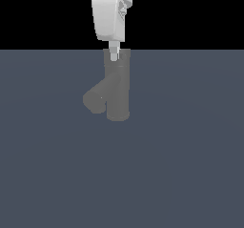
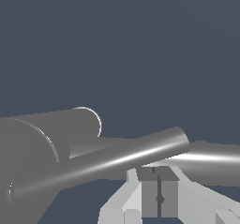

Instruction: Turn on the faucet by rotating a designated handle.

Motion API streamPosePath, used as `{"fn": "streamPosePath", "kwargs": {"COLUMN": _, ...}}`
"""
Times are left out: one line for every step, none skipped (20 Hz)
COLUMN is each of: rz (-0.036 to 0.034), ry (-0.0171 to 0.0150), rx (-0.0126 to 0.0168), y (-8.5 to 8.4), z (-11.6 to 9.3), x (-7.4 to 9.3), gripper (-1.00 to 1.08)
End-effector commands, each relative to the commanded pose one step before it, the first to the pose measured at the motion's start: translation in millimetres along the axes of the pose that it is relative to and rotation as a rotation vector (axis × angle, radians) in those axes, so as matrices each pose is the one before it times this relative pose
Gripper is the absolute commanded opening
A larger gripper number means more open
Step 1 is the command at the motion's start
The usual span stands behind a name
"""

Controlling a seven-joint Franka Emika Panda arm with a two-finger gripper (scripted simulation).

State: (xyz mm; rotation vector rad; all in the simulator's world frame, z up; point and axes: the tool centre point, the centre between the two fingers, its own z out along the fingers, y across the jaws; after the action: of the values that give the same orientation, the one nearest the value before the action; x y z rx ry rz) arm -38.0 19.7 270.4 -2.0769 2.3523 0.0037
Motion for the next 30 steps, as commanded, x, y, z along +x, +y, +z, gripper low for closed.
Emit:
{"fn": "streamPosePath", "kwargs": {"rz": 0.05585, "ry": 0.00425, "rx": -0.00047, "y": -3.04, "z": -0.63, "x": 40.17, "gripper": -1.0}}
{"fn": "streamPosePath", "kwargs": {"rz": -0.05365, "ry": -0.00324, "rx": 0.00041, "y": 4.95, "z": 0.4, "x": -34.99, "gripper": -1.0}}
{"fn": "streamPosePath", "kwargs": {"rz": 0.00189, "ry": 0.00014, "rx": 0.0, "y": -2.88, "z": -0.02, "x": 3.63, "gripper": -1.0}}
{"fn": "streamPosePath", "kwargs": {"rz": 0.00195, "ry": 0.00014, "rx": 0.0, "y": -2.86, "z": -0.02, "x": 3.64, "gripper": -1.0}}
{"fn": "streamPosePath", "kwargs": {"rz": 0.00189, "ry": 0.00013, "rx": 0.0, "y": -2.83, "z": -0.02, "x": 3.58, "gripper": -1.0}}
{"fn": "streamPosePath", "kwargs": {"rz": 0.00182, "ry": 0.00013, "rx": 0.0, "y": -2.81, "z": -0.02, "x": 3.53, "gripper": -1.0}}
{"fn": "streamPosePath", "kwargs": {"rz": 0.00189, "ry": 0.00013, "rx": 0.0, "y": -2.79, "z": -0.02, "x": 3.54, "gripper": -1.0}}
{"fn": "streamPosePath", "kwargs": {"rz": 0.00182, "ry": 0.00013, "rx": 0.0, "y": -2.76, "z": -0.02, "x": 3.49, "gripper": -1.0}}
{"fn": "streamPosePath", "kwargs": {"rz": 0.00182, "ry": 0.00012, "rx": 0.0, "y": -2.74, "z": -0.02, "x": 3.46, "gripper": -1.0}}
{"fn": "streamPosePath", "kwargs": {"rz": 0.00182, "ry": 0.00012, "rx": -0.00001, "y": -2.72, "z": -0.02, "x": 3.44, "gripper": -1.0}}
{"fn": "streamPosePath", "kwargs": {"rz": 0.00182, "ry": 0.00012, "rx": -0.00001, "y": -2.71, "z": -0.02, "x": 3.42, "gripper": -1.0}}
{"fn": "streamPosePath", "kwargs": {"rz": 0.00182, "ry": 0.00012, "rx": -0.00001, "y": -2.69, "z": -0.02, "x": 3.4, "gripper": -1.0}}
{"fn": "streamPosePath", "kwargs": {"rz": 0.00169, "ry": 0.00011, "rx": -0.00001, "y": -2.66, "z": -0.02, "x": 3.31, "gripper": -1.0}}
{"fn": "streamPosePath", "kwargs": {"rz": 0.00176, "ry": 0.00011, "rx": -0.00001, "y": -2.65, "z": -0.02, "x": 3.33, "gripper": -1.0}}
{"fn": "streamPosePath", "kwargs": {"rz": 0.00176, "ry": 0.00011, "rx": -0.00001, "y": -2.63, "z": -0.02, "x": 3.31, "gripper": -1.0}}
{"fn": "streamPosePath", "kwargs": {"rz": 0.00176, "ry": 0.00011, "rx": -0.00001, "y": -2.61, "z": -0.02, "x": 3.29, "gripper": -1.0}}
{"fn": "streamPosePath", "kwargs": {"rz": 0.00169, "ry": 0.0001, "rx": -0.00001, "y": -2.59, "z": -0.02, "x": 3.24, "gripper": -1.0}}
{"fn": "streamPosePath", "kwargs": {"rz": 0.00176, "ry": 0.00011, "rx": -0.00001, "y": -2.58, "z": -0.01, "x": 3.26, "gripper": -1.0}}
{"fn": "streamPosePath", "kwargs": {"rz": 0.00169, "ry": 0.0001, "rx": -0.00001, "y": -2.56, "z": -0.01, "x": 3.21, "gripper": -1.0}}
{"fn": "streamPosePath", "kwargs": {"rz": 0.00169, "ry": 0.0001, "rx": -0.00001, "y": -2.54, "z": -0.01, "x": 3.19, "gripper": -1.0}}
{"fn": "streamPosePath", "kwargs": {"rz": 0.00169, "ry": 0.0001, "rx": -0.00002, "y": -2.52, "z": -0.01, "x": 3.17, "gripper": -1.0}}
{"fn": "streamPosePath", "kwargs": {"rz": 0.00169, "ry": 0.0001, "rx": -0.00002, "y": -2.51, "z": -0.01, "x": 3.16, "gripper": -1.0}}
{"fn": "streamPosePath", "kwargs": {"rz": 0.00162, "ry": 0.00009, "rx": -0.00002, "y": -2.49, "z": -0.02, "x": 3.1, "gripper": -1.0}}
{"fn": "streamPosePath", "kwargs": {"rz": 0.00169, "ry": 0.00009, "rx": -0.00002, "y": -2.48, "z": -0.01, "x": 3.12, "gripper": -1.0}}
{"fn": "streamPosePath", "kwargs": {"rz": 0.00162, "ry": 0.00009, "rx": -0.00002, "y": -2.46, "z": -0.02, "x": 3.07, "gripper": -1.0}}
{"fn": "streamPosePath", "kwargs": {"rz": 0.00162, "ry": 0.00009, "rx": -0.00002, "y": -2.45, "z": -0.02, "x": 3.05, "gripper": -1.0}}
{"fn": "streamPosePath", "kwargs": {"rz": 0.00162, "ry": 0.00009, "rx": -0.00002, "y": -2.43, "z": -0.02, "x": 3.04, "gripper": -1.0}}
{"fn": "streamPosePath", "kwargs": {"rz": 0.00169, "ry": 0.00009, "rx": -0.00003, "y": -2.42, "z": -0.01, "x": 3.06, "gripper": -1.0}}
{"fn": "streamPosePath", "kwargs": {"rz": 0.00162, "ry": 0.00008, "rx": -0.00003, "y": -2.41, "z": -0.02, "x": 3.0, "gripper": -1.0}}
{"fn": "streamPosePath", "kwargs": {"rz": 0.00154, "ry": 0.00008, "rx": -0.00003, "y": -2.39, "z": -0.02, "x": 2.94, "gripper": -1.0}}
